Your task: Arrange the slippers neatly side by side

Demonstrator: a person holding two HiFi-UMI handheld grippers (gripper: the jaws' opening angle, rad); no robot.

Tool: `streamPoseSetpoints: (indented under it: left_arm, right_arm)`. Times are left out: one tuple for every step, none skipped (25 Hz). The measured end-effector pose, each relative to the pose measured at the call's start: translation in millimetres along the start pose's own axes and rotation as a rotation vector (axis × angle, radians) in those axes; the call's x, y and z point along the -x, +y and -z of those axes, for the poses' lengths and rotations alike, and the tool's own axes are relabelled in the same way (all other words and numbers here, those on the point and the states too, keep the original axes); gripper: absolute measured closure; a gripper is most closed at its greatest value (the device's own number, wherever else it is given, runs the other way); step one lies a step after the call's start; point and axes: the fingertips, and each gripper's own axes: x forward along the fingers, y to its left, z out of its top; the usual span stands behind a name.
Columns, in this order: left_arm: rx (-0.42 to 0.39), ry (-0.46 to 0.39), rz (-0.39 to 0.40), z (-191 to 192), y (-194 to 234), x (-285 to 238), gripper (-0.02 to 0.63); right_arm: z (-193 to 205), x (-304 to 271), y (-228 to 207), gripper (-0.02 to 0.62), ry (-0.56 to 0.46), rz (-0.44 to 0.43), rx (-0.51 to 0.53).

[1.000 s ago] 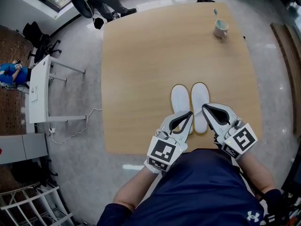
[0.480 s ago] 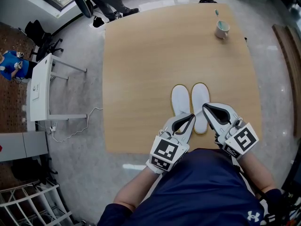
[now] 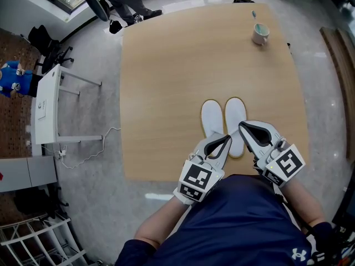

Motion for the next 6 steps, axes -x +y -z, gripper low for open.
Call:
streamPoseSetpoints:
  left_arm:
    - [-0.001,0.001,0.0,0.2,0.3,-0.4,0.601]
    - [-0.001,0.003,0.0,0.3,0.8,-0.5,0.601]
    - [-0.001,0.004,0.0,0.5,1.4,-0.4,0.601]
    - [0.0,0.006,0.0,0.8,2.0,-0.2,0.601]
    - [0.001,0.007,0.0,1.0,2.4,0.1,0.601]
    - [0.002,0.009,0.001,1.3,2.8,0.4,0.601]
  right_arm:
    - [0.6,0.2,-0.4,0.584,0.001,0.001,-0.001]
    - [1.2,0.2,-0.7,0.584,0.003,0.002,-0.004]
    - [1.8,0.1,-0.6,0.584,0.006,0.004,-0.007]
    - [2.0,0.0,-0.2,0.584,0.009,0.005,-0.009]
    - [2.1,-0.1,0.3,0.584,0.011,0.006,-0.009]
    - [2.0,-0.2,0.9,0.584,0.013,0.007,-0.008]
